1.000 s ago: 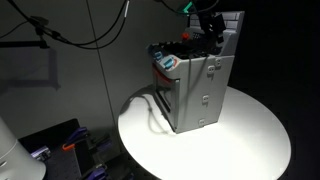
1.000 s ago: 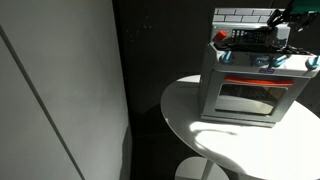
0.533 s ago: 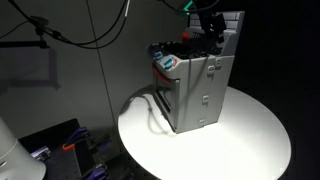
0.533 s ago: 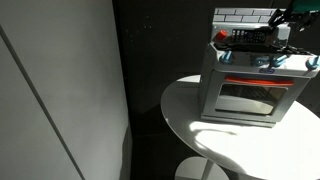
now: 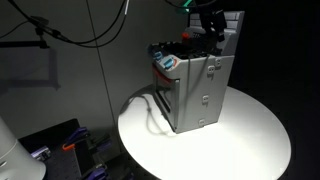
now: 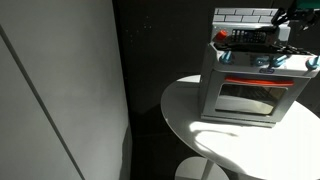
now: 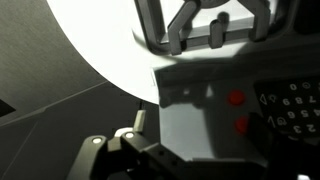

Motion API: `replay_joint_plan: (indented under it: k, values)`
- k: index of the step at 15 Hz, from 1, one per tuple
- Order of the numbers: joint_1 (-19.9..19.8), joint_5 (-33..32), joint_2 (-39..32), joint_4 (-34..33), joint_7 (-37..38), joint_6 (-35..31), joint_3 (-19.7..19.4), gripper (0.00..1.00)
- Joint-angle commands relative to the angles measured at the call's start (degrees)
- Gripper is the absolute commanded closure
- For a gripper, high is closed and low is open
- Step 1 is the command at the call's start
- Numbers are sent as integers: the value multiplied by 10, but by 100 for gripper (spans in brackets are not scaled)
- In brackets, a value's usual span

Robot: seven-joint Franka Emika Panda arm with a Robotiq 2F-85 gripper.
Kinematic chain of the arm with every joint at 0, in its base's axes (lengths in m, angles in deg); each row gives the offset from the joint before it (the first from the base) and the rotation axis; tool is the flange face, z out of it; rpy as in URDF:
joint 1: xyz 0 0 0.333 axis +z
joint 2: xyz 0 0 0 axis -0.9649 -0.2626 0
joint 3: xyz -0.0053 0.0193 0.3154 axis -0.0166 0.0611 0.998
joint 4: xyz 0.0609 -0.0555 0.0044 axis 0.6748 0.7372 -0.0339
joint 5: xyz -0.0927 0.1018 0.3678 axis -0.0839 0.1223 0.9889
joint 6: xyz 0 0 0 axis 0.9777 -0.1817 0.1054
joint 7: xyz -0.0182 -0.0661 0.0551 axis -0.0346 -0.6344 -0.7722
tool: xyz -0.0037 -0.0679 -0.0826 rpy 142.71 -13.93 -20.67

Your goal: Press the top button on the right

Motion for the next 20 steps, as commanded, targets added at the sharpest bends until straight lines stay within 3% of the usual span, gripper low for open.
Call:
replay_joint_plan:
  k: [1, 20]
  values:
    - [-2, -2, 18, 8, 1, 29, -7, 0]
    - [-4, 14, 18, -1, -15, 65, 7, 0]
